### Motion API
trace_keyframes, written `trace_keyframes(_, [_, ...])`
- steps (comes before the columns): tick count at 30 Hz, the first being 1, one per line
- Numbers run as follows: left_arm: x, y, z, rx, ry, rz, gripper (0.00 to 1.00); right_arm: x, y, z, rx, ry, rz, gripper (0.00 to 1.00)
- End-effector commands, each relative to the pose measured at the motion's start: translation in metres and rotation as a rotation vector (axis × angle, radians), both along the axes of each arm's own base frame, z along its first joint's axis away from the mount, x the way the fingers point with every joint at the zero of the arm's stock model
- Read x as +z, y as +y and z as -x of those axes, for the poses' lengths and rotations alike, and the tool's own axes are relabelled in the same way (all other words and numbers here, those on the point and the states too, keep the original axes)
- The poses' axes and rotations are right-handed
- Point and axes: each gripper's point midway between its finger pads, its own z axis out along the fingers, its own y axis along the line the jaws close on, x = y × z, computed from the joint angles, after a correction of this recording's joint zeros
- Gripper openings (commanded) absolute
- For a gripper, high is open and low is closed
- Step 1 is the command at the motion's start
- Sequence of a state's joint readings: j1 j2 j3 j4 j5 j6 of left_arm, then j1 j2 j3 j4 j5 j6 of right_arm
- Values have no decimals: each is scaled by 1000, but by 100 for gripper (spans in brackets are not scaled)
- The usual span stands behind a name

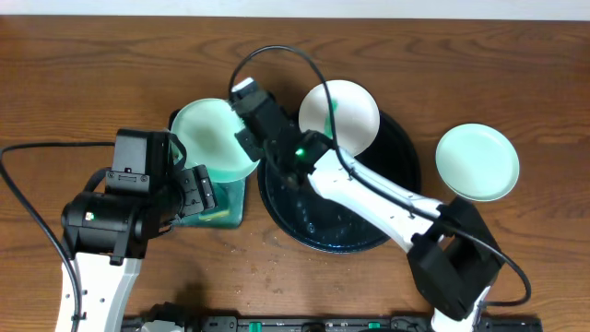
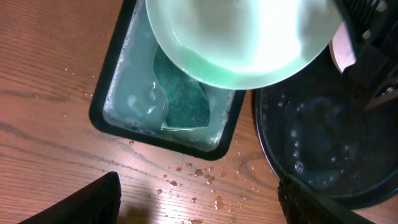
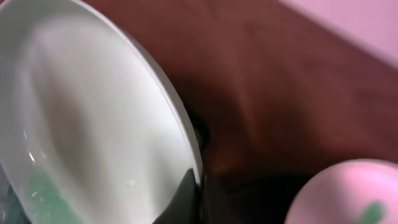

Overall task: Clean dirty plates on tray and stack at the side
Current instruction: 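Lift the pale green plate with the right gripper and dip it in water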

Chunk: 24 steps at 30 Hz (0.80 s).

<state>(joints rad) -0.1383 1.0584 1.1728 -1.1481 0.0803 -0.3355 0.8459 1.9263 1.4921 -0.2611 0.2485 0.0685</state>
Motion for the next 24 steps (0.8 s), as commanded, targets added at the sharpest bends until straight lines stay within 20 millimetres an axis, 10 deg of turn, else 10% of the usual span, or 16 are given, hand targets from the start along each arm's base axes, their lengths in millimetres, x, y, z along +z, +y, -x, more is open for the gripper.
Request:
trace_keyframes(1, [-1,0,1,-7,5,1,82,66,-12,0,-52,-189,33,1])
trace_keyframes(9, [-1,0,1,-7,5,1,82,142,-15,21,-7,-363,15,1])
trace_keyframes(24, [-1,0,1,-7,5,1,82,173,-8,34,1,-572,188,1])
